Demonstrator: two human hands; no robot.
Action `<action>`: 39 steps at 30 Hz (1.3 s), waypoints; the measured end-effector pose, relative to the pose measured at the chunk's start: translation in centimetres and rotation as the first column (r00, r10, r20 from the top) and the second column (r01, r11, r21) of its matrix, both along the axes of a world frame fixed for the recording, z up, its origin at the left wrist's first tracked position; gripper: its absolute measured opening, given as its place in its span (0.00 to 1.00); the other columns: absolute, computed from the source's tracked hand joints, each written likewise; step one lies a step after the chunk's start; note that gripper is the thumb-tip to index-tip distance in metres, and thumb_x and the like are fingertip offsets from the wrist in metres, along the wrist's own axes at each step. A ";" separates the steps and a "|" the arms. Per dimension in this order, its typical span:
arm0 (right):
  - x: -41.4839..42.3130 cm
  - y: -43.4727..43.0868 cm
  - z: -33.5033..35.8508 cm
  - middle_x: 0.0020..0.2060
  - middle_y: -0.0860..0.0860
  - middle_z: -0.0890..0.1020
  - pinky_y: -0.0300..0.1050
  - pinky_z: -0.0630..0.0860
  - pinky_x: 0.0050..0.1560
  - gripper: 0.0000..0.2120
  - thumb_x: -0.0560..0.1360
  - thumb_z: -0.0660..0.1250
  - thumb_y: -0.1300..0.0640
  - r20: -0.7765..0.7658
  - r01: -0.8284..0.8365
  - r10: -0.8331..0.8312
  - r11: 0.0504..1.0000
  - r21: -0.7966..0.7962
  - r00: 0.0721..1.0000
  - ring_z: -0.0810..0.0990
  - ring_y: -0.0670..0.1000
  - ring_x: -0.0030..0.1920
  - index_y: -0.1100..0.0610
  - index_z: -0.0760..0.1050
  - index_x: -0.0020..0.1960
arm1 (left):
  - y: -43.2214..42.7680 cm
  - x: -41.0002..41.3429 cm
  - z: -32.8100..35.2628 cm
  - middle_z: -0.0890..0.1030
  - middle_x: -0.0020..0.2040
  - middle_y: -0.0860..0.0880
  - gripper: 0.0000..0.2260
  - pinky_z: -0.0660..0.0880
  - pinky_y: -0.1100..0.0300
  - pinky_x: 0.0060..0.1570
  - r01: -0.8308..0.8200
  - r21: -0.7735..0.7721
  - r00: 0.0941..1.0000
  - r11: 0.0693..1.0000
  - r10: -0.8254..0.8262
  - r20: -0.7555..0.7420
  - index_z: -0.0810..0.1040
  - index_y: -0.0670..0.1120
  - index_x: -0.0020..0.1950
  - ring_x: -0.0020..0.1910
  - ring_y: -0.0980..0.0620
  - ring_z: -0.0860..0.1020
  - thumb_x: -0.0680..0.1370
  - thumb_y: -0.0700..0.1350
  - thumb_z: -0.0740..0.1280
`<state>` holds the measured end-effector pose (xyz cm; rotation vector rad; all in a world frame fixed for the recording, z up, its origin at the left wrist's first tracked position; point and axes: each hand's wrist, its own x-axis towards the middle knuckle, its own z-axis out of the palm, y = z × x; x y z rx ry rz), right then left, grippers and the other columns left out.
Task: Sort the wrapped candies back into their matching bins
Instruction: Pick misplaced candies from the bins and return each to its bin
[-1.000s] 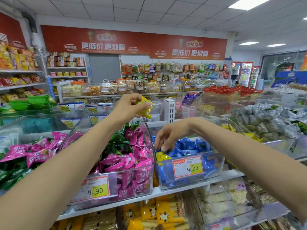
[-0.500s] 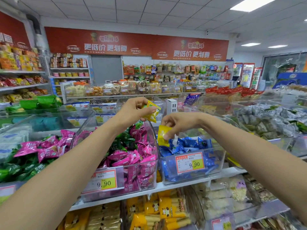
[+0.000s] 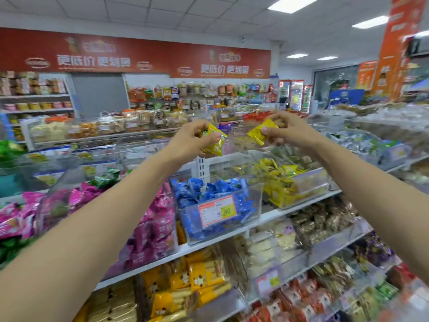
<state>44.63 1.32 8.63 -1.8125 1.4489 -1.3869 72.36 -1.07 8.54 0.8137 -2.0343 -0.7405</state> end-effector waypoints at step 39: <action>23.9 2.0 -0.1 0.45 0.52 0.84 0.41 0.79 0.43 0.07 0.75 0.70 0.61 -0.555 -0.602 0.493 0.798 -0.018 0.670 0.81 0.43 0.39 0.59 0.80 0.53 | 8.1 16.8 0.4 0.83 0.41 0.50 0.10 0.76 0.56 0.46 -0.413 -0.203 0.575 0.888 0.427 0.698 0.83 0.48 0.51 0.43 0.49 0.81 0.73 0.50 0.75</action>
